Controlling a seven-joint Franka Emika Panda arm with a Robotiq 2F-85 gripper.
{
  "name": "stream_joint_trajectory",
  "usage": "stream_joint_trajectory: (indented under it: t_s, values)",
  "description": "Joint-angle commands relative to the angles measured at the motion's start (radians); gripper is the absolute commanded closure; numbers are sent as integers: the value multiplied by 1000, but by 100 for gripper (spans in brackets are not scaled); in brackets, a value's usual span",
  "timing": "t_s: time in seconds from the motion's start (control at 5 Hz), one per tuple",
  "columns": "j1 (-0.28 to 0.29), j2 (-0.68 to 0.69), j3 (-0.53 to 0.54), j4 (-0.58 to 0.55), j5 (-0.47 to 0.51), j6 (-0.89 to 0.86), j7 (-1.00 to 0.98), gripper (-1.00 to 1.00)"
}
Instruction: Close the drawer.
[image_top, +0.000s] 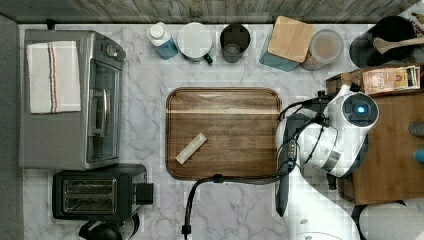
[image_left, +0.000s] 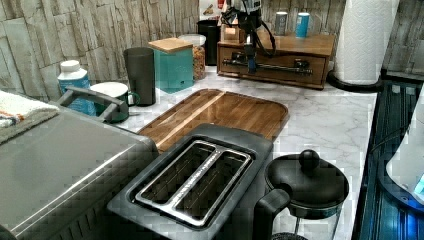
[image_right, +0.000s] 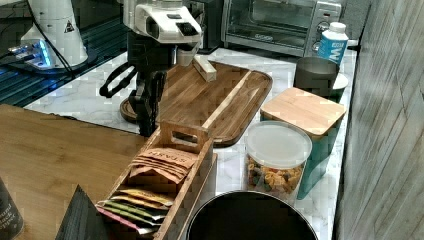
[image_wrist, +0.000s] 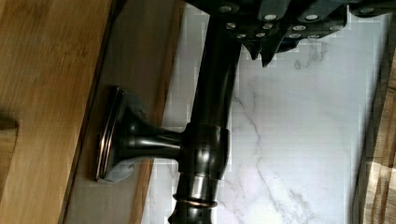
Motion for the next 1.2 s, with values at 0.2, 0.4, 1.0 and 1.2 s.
stream_joint_trajectory:
  t_s: [0.2,0.4,1.0,1.2]
  values:
    - [-97,-28,-124,236,-37,75,21,100]
    - [-96,-28,-125,236,-37,75,21,100]
    - [-84,-27,-138,236,-29,75,16,100]
    - [-83,-27,-139,235,-29,76,16,100]
